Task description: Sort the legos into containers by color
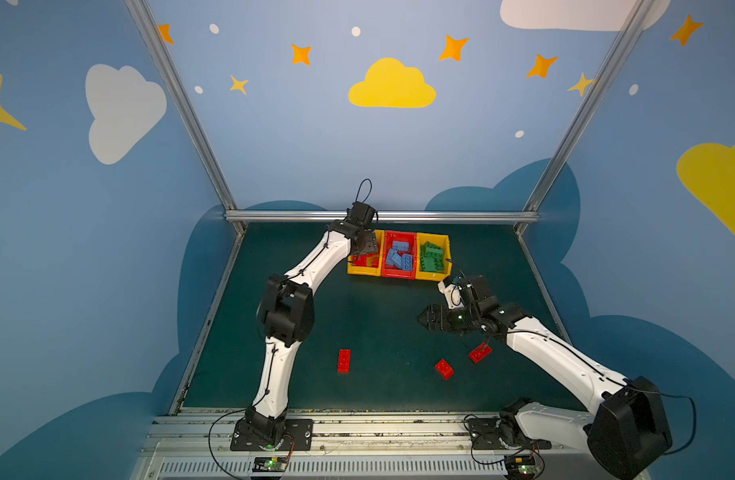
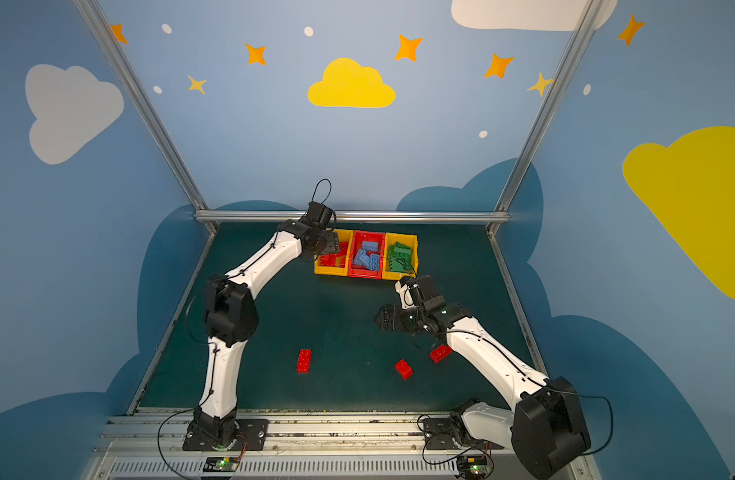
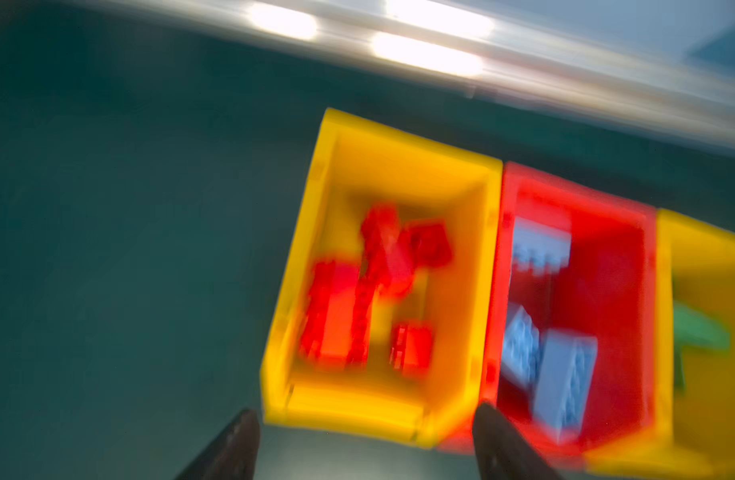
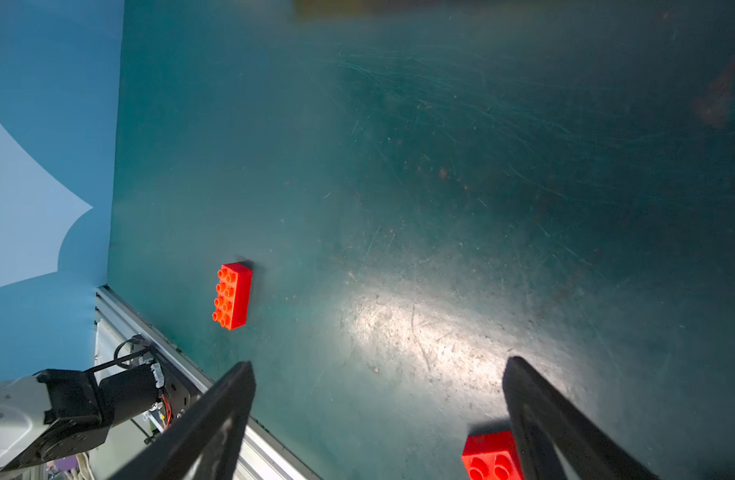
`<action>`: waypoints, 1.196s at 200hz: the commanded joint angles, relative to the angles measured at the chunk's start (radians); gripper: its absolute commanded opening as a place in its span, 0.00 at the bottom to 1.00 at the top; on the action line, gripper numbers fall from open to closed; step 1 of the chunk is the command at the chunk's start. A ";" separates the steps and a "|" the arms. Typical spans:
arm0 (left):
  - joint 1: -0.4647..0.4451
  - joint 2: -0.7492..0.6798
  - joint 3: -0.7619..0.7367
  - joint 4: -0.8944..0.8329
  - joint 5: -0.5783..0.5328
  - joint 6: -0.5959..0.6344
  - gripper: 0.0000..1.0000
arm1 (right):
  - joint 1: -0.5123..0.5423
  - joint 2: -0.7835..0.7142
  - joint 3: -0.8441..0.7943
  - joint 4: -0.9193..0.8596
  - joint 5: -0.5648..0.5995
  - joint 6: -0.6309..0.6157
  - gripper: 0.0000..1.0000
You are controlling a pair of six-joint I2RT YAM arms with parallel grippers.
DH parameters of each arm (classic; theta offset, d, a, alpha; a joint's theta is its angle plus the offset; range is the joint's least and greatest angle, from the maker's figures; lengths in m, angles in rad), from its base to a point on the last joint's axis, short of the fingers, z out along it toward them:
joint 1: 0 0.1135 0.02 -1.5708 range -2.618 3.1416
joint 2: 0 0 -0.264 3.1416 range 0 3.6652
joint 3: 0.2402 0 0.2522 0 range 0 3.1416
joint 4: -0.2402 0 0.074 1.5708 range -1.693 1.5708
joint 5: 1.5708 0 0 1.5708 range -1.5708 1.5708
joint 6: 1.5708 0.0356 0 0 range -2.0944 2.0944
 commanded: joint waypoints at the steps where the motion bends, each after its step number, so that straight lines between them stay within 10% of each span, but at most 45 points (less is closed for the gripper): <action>1: -0.021 -0.208 -0.298 0.130 -0.024 -0.052 0.80 | 0.025 -0.048 -0.036 0.001 0.004 -0.001 0.91; 78: -0.357 -0.706 -1.067 0.183 -0.155 -0.305 0.79 | 0.115 -0.151 -0.035 -0.080 0.075 0.008 0.91; 180: -0.470 -0.646 -1.237 0.189 -0.136 -0.451 0.66 | 0.164 -0.246 -0.068 -0.137 0.151 0.057 0.91; 239: -0.491 -0.526 -1.187 0.147 -0.137 -0.512 0.25 | 0.164 -0.202 -0.054 -0.117 0.153 0.039 0.91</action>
